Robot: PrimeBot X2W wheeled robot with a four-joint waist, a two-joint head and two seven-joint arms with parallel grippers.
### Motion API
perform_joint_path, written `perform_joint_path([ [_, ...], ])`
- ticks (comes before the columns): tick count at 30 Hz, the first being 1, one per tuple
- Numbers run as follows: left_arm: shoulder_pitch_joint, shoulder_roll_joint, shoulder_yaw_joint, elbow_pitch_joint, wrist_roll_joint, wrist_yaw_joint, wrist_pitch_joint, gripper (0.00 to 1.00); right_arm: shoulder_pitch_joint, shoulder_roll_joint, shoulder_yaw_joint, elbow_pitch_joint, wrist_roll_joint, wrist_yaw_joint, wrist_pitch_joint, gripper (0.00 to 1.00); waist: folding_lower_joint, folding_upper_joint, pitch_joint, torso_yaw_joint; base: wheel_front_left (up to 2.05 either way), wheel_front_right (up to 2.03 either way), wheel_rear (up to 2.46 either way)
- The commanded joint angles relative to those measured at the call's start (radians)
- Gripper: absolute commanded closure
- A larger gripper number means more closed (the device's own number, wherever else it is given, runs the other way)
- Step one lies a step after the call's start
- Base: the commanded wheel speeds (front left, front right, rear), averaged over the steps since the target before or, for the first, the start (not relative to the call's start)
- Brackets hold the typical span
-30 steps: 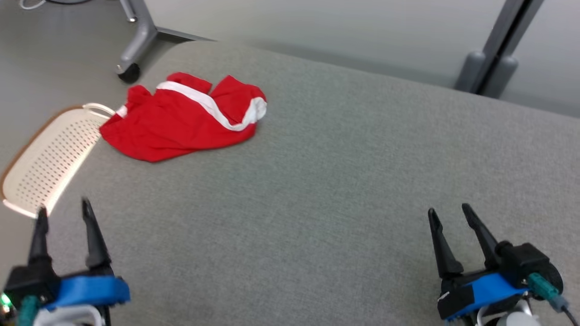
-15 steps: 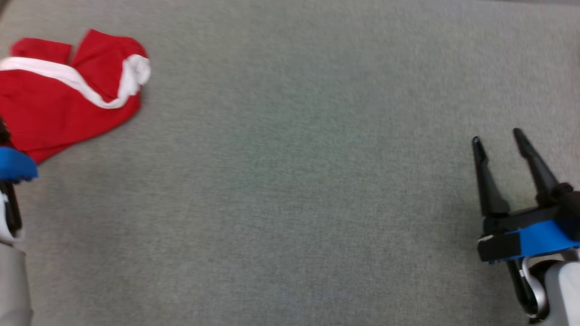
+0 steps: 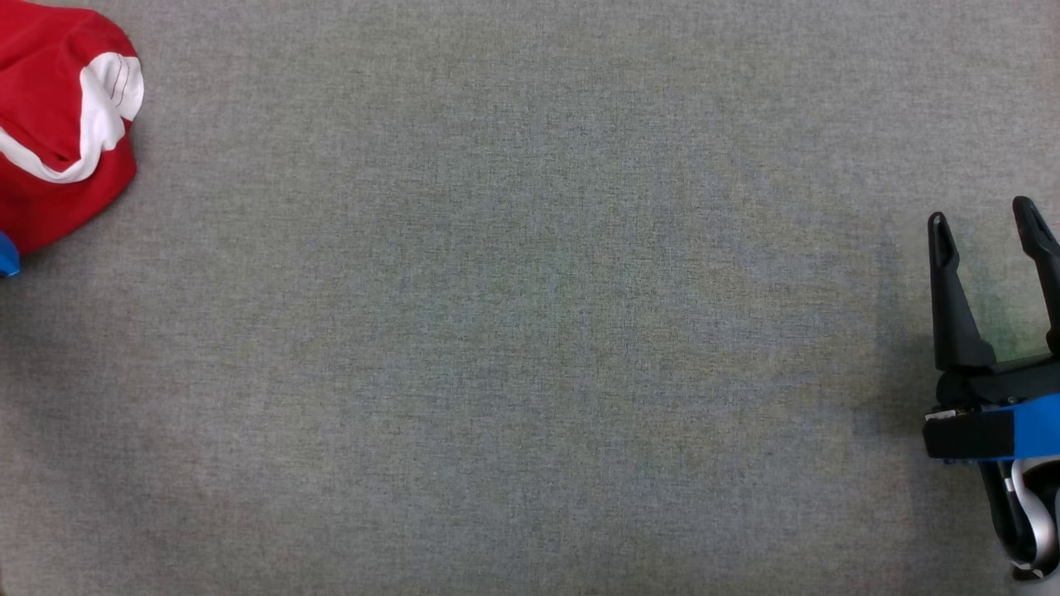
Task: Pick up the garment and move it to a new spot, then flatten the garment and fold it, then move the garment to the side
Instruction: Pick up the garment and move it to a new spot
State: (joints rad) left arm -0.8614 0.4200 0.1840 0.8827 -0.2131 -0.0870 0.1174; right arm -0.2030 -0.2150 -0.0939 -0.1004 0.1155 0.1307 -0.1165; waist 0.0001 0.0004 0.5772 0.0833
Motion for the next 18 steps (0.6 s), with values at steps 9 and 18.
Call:
perform_joint_path([
  [9,-0.069,0.004,-0.022,0.141,-0.031,-0.012,0.203,0.20,-0.017,-0.006,0.004,-0.015,-0.004,0.000,0.011,0.00,-0.0001,-0.0004,-0.002,0.014,0.00,0.00,0.00],
  [18,-0.071,0.009,-0.029,0.114,-0.030,-0.006,0.099,1.00,-0.019,0.009,0.019,0.014,0.006,0.000,-0.001,0.00,-0.0001,-0.0004,-0.032,0.000,0.00,0.00,0.00],
])
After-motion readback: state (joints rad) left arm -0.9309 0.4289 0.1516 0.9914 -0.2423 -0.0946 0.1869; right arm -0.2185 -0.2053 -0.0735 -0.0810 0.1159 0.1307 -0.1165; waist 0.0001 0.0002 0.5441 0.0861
